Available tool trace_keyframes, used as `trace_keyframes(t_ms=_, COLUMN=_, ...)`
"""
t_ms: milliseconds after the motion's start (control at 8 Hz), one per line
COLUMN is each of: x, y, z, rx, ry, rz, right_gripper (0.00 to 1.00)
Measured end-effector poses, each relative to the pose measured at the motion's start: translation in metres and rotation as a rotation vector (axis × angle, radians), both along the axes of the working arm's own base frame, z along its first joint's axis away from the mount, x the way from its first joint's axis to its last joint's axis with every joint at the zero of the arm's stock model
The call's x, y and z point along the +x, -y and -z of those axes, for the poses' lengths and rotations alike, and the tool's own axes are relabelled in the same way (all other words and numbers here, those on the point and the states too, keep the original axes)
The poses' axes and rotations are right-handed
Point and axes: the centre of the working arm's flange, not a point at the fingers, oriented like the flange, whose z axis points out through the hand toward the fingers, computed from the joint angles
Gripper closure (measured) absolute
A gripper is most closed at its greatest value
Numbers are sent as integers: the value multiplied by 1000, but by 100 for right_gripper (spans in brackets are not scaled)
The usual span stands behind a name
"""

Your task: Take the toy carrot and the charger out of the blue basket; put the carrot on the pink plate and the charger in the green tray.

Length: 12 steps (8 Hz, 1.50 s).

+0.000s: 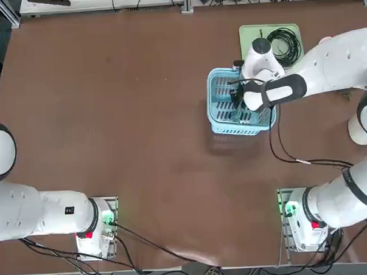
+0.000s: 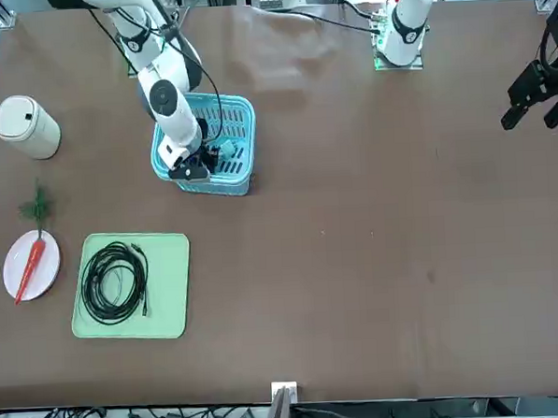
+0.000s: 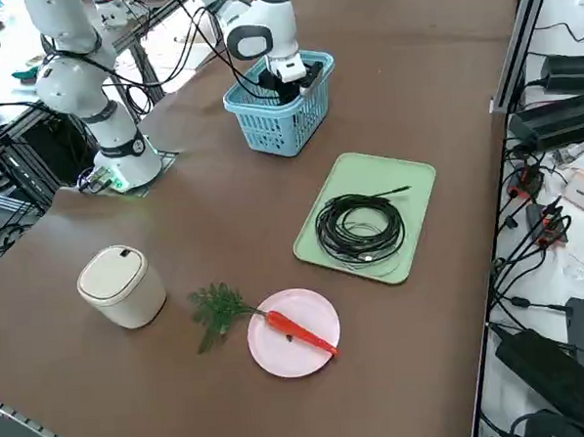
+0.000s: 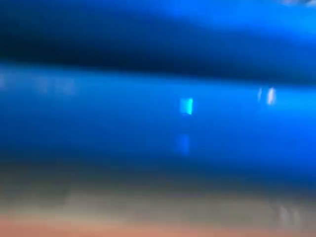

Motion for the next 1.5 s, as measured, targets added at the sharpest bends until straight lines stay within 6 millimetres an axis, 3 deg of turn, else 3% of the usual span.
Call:
trace_keyframes(t_ms=125, x=0, y=0, z=0, rx=0, ry=1, rz=0, right_gripper=85)
trace_keyframes(t_ms=625, x=2, y=-1, z=-2, rx=3, ry=5, rz=0, right_gripper=96)
trace_keyframes(t_ms=1250, x=2, y=-4, z=-12, rx=-2, ry=11, rz=25, right_gripper=96)
trace_keyframes(t_ms=1500, x=-1, y=-6, z=-26, rx=-32, ry=-8, rz=58, right_gripper=96)
